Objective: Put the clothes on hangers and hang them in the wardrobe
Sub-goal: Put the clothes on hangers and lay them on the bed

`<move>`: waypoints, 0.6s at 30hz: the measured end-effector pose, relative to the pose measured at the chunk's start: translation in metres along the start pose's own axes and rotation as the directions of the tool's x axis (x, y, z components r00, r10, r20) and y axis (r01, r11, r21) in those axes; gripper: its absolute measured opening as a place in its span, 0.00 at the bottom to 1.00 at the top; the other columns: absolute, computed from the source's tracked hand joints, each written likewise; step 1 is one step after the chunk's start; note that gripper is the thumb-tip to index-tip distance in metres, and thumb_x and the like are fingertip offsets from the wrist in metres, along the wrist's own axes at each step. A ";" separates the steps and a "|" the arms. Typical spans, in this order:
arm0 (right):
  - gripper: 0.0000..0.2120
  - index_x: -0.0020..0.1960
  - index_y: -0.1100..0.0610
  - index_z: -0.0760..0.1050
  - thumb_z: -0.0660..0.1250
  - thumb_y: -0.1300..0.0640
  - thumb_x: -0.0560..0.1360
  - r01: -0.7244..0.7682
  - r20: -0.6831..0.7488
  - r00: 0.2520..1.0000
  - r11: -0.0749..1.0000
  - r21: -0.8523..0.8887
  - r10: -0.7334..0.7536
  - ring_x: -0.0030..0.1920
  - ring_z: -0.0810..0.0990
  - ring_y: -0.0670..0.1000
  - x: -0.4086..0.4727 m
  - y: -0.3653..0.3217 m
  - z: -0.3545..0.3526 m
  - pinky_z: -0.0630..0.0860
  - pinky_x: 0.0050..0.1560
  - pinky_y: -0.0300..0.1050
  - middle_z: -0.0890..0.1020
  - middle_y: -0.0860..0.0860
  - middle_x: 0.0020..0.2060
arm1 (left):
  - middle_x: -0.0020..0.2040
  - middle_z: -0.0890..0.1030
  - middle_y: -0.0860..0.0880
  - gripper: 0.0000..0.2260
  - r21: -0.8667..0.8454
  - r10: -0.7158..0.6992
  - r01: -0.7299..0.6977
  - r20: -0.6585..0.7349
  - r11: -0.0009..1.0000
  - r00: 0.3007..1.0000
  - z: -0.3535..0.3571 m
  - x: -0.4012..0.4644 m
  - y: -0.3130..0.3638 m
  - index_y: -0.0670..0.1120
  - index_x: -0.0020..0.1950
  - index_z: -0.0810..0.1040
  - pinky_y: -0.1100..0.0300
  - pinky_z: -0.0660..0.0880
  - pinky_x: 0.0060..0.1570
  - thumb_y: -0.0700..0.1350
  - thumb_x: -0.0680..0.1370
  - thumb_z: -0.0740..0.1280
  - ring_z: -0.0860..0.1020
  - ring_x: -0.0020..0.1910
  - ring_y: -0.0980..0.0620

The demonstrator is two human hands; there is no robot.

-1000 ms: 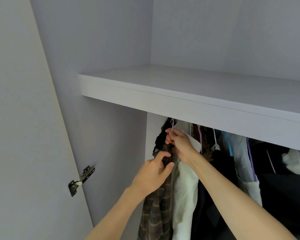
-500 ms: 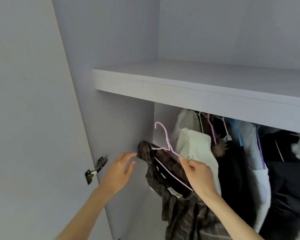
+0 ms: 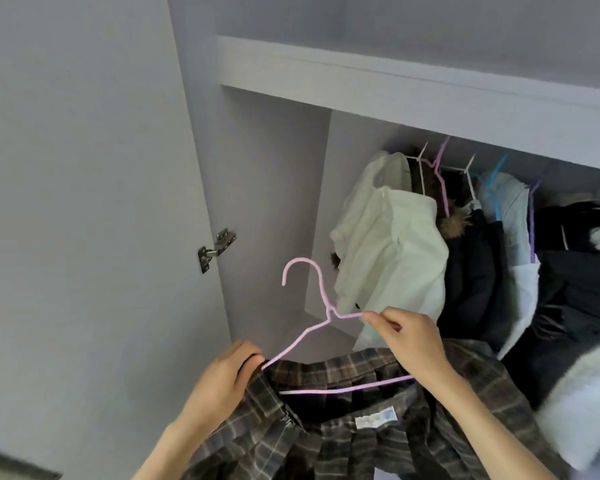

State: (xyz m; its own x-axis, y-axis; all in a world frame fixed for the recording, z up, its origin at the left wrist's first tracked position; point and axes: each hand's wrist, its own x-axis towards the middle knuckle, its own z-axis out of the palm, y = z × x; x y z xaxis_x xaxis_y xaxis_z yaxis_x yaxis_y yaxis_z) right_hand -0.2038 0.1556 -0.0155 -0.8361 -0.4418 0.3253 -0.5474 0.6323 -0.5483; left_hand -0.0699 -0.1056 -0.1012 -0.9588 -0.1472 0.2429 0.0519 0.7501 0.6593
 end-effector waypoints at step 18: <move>0.19 0.30 0.51 0.67 0.57 0.38 0.72 0.520 0.259 0.752 0.786 0.334 -0.607 0.25 0.68 0.43 -0.095 -0.161 0.123 0.58 0.25 0.34 0.68 0.42 0.26 | 0.40 0.77 0.60 0.16 0.204 -0.429 0.619 -0.559 0.758 0.709 -0.048 -0.314 0.085 0.57 0.50 0.76 0.69 0.73 0.33 0.65 0.77 0.55 0.77 0.33 0.59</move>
State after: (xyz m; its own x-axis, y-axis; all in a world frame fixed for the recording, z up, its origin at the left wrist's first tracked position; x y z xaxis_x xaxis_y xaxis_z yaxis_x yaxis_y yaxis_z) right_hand -0.0323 0.0173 -0.0535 -0.2868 -0.8805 0.3776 -0.8528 0.0551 -0.5193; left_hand 0.2493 -0.0263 -0.0874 -0.5463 -0.7866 0.2877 -0.6114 0.6093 0.5050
